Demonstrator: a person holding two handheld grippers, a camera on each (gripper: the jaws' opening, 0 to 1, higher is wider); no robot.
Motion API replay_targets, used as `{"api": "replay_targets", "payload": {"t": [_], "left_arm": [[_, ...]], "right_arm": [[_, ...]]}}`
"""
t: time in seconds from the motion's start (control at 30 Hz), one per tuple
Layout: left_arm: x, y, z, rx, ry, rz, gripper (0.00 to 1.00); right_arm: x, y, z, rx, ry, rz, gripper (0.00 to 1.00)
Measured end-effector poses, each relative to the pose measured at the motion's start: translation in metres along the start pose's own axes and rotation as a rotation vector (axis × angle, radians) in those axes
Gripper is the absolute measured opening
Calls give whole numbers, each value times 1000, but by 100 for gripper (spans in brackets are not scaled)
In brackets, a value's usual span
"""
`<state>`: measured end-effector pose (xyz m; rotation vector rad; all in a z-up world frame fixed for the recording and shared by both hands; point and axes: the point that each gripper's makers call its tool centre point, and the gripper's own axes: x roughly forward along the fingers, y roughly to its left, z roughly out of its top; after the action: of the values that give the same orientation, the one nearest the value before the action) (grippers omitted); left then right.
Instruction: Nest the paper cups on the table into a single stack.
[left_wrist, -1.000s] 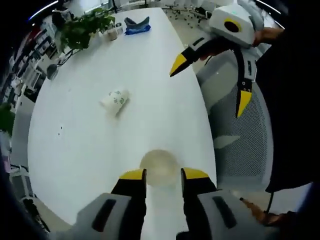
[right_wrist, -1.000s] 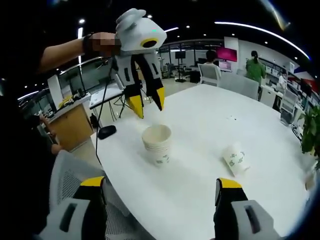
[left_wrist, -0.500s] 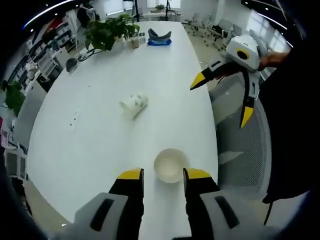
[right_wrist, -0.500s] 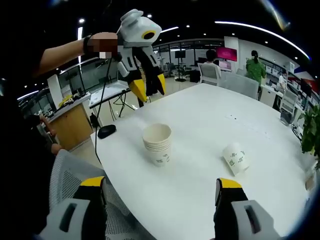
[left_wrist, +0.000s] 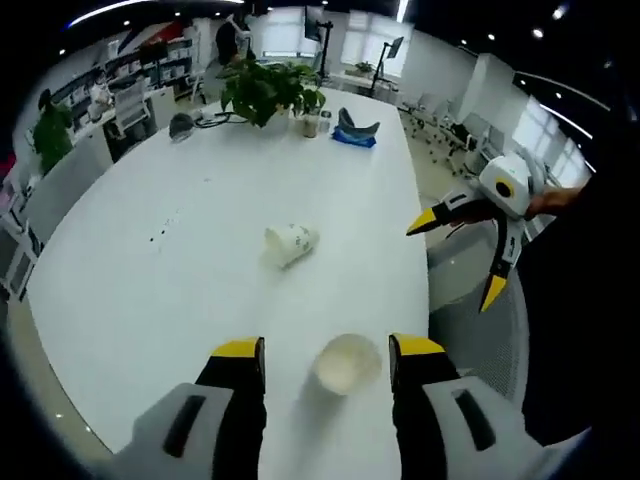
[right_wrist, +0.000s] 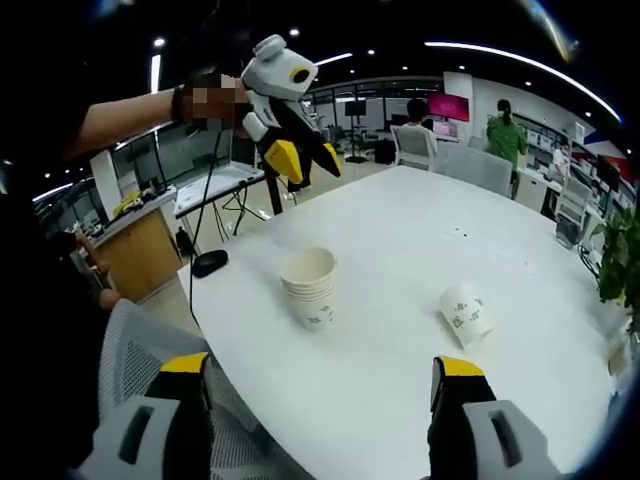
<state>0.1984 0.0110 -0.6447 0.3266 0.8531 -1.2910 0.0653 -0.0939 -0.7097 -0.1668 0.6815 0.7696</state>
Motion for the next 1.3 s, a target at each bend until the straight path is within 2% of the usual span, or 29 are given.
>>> {"api": "replay_targets", "payload": {"t": [0.07, 0.23, 0.57, 0.67, 0.83, 1.13, 1.3], "left_arm": [[-1, 6, 1, -28, -23, -8, 48], [4, 20, -3, -55, -20, -5, 47], [28, 39, 10, -197, -119, -47, 43], [44, 42, 11, -231, -132, -53, 43], [71, 31, 18, -293, -159, -109, 42], [113, 39, 24, -366, -153, -141, 46], [135, 41, 31, -396, -162, -169, 45]], "right_arm": [[-1, -1, 0, 1, 0, -4, 91], [-1, -2, -2, 0, 1, -9, 92], [-10, -2, 8, -6, -6, -25, 92], [-12, -2, 9, -5, -9, -31, 92], [-13, -2, 11, -1, -8, -38, 92], [-14, -1, 12, 4, -4, -40, 92], [-15, 0, 15, 12, -5, -46, 92]]}}
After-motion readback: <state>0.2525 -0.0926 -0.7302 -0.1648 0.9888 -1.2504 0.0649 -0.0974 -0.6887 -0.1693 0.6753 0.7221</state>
